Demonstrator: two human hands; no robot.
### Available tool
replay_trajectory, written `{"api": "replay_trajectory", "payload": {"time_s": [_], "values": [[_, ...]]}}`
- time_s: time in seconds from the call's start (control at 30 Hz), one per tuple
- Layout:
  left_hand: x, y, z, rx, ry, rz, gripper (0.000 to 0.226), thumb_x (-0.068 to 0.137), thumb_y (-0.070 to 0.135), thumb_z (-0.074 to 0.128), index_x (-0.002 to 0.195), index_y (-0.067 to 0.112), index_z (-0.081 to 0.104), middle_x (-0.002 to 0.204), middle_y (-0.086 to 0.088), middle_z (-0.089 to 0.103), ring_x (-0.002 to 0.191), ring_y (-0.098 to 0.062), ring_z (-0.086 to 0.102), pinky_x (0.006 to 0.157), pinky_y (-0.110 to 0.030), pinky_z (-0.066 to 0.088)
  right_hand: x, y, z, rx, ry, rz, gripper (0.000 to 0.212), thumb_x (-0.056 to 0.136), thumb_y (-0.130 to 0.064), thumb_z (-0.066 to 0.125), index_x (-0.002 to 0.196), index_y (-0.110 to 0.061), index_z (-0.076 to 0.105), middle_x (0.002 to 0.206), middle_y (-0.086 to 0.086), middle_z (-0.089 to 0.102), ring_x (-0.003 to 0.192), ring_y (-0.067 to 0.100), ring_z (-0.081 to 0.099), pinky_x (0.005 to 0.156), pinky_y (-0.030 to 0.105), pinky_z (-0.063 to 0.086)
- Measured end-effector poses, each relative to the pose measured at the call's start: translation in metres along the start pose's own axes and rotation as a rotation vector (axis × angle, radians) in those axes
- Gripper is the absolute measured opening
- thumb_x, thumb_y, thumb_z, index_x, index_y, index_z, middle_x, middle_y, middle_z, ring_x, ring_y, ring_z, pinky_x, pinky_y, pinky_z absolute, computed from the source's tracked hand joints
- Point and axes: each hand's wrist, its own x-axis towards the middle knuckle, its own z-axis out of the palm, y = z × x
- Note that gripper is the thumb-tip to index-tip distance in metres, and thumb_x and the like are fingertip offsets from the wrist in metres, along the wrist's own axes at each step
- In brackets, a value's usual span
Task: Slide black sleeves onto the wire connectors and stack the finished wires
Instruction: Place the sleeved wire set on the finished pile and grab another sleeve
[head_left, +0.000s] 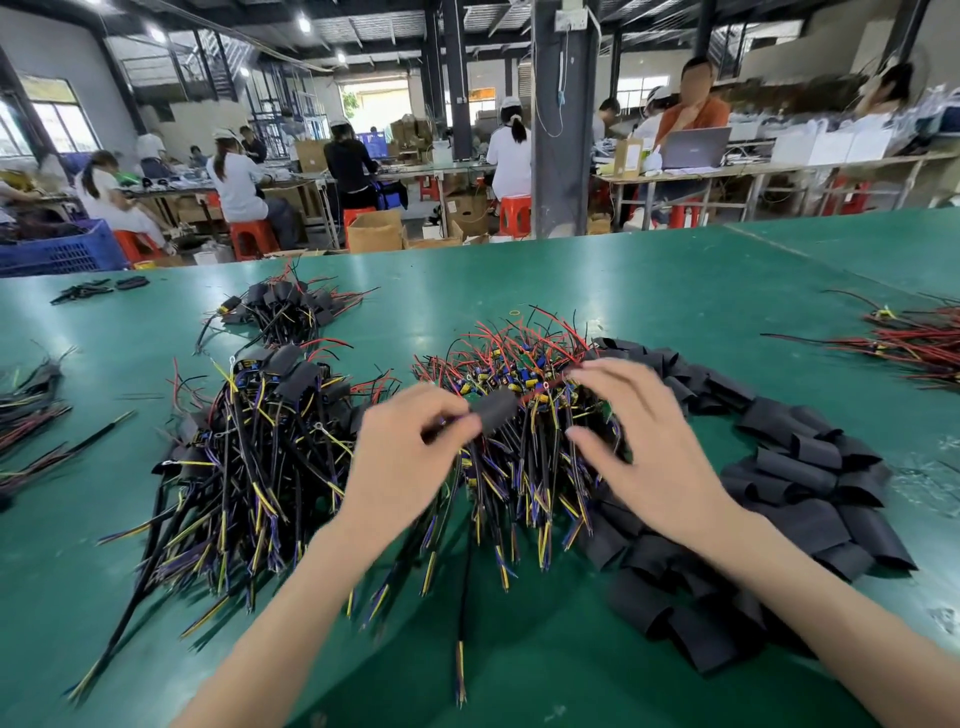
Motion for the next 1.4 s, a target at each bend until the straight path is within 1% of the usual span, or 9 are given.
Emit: {"api": "replay_trajectory", "payload": {"time_s": [0.1,0.23,0.37,0.57,0.8,0.93,1.03,1.2,1.4], "values": [[0.015,-0.012,-0.027,0.15,0.277,0.044,0.004,0.08,0.007,0.07,0.082,0.01,0.069,0.075,0.004,0.058,0.067,-0.003,0.044,0.064,-0.018,0.031,0.005,0.012,-0.007,-0.033,0.065,0.157,0.044,0.084,-0.011,0.066,0.126,-0.006,0.053,0.123,0.011,0.05,0.118,0.027,0.044,0.104,0.038,0.032],[0.026,-0.042,-0.056,0.327,0.465,-0.087,0.028,0.093,0.012,0.054,0.12,0.012,0.061,0.101,-0.011,0.062,0.08,-0.028,0.056,0.072,-0.029,0.036,0.005,0.027,-0.01,-0.171,0.036,0.307,0.042,0.081,-0.007,0.067,0.121,-0.002,0.054,0.116,0.017,0.051,0.108,0.037,0.047,0.092,0.046,0.037],[0.022,-0.074,-0.064,0.575,0.393,-0.245,0.037,0.095,0.005,0.047,0.131,0.012,0.054,0.111,-0.02,0.058,0.097,-0.041,0.051,0.081,-0.049,0.04,0.003,0.039,-0.008,-0.272,-0.077,0.46,0.04,0.082,-0.011,0.066,0.12,-0.004,0.055,0.115,0.018,0.049,0.108,0.039,0.045,0.089,0.049,0.039],[0.011,-0.088,-0.055,0.739,0.284,-0.499,0.048,0.075,-0.001,0.056,0.122,0.008,0.06,0.129,-0.017,0.05,0.109,-0.043,0.038,0.089,-0.049,0.028,0.003,0.051,-0.009,-0.31,-0.214,0.625,0.032,0.087,-0.016,0.059,0.119,-0.011,0.056,0.118,0.015,0.047,0.113,0.035,0.04,0.094,0.045,0.036],[0.01,-0.076,-0.041,0.771,0.305,-0.339,0.054,0.063,-0.005,0.057,0.113,0.013,0.065,0.14,-0.012,0.043,0.133,-0.042,0.025,0.1,-0.054,0.017,0.005,0.065,-0.023,-0.407,-0.355,0.765,0.03,0.088,-0.011,0.049,0.117,-0.01,0.054,0.117,0.018,0.048,0.111,0.038,0.043,0.089,0.044,0.041],[0.01,-0.063,-0.029,0.673,0.331,-0.079,0.038,0.065,-0.004,0.052,0.096,0.01,0.069,0.117,-0.012,0.058,0.114,-0.038,0.046,0.091,-0.047,0.03,0.005,0.072,-0.032,-0.496,-0.541,0.861,0.035,0.087,-0.015,0.047,0.121,-0.013,0.05,0.124,0.017,0.045,0.116,0.037,0.041,0.093,0.043,0.039],[0.009,-0.047,-0.011,0.456,0.156,-0.064,0.019,0.078,0.005,0.053,0.087,0.013,0.067,0.091,-0.006,0.063,0.089,-0.032,0.057,0.077,-0.037,0.043,0.006,0.078,-0.039,-0.624,-0.599,0.878,0.036,0.088,-0.028,0.051,0.122,-0.019,0.049,0.128,0.015,0.042,0.12,0.036,0.034,0.094,0.046,0.034],[-0.006,-0.038,0.02,0.442,-0.311,-0.306,0.02,0.088,0.028,0.053,0.107,0.023,0.059,0.099,0.003,0.066,0.093,-0.023,0.06,0.082,-0.033,0.048,0.002,0.092,-0.052,-0.61,-0.779,1.055,0.056,0.087,-0.051,0.052,0.132,-0.024,0.035,0.14,0.014,0.024,0.128,0.039,0.024,0.096,0.052,0.035],[-0.011,-0.04,0.028,0.306,-0.296,-0.378,0.024,0.092,0.027,0.054,0.113,0.016,0.05,0.093,0.005,0.063,0.091,-0.022,0.06,0.081,-0.032,0.047,0.002,0.086,-0.042,-0.579,-0.73,0.9,0.034,0.089,-0.021,0.053,0.12,-0.01,0.044,0.127,0.02,0.035,0.117,0.04,0.037,0.086,0.042,0.039]]}}
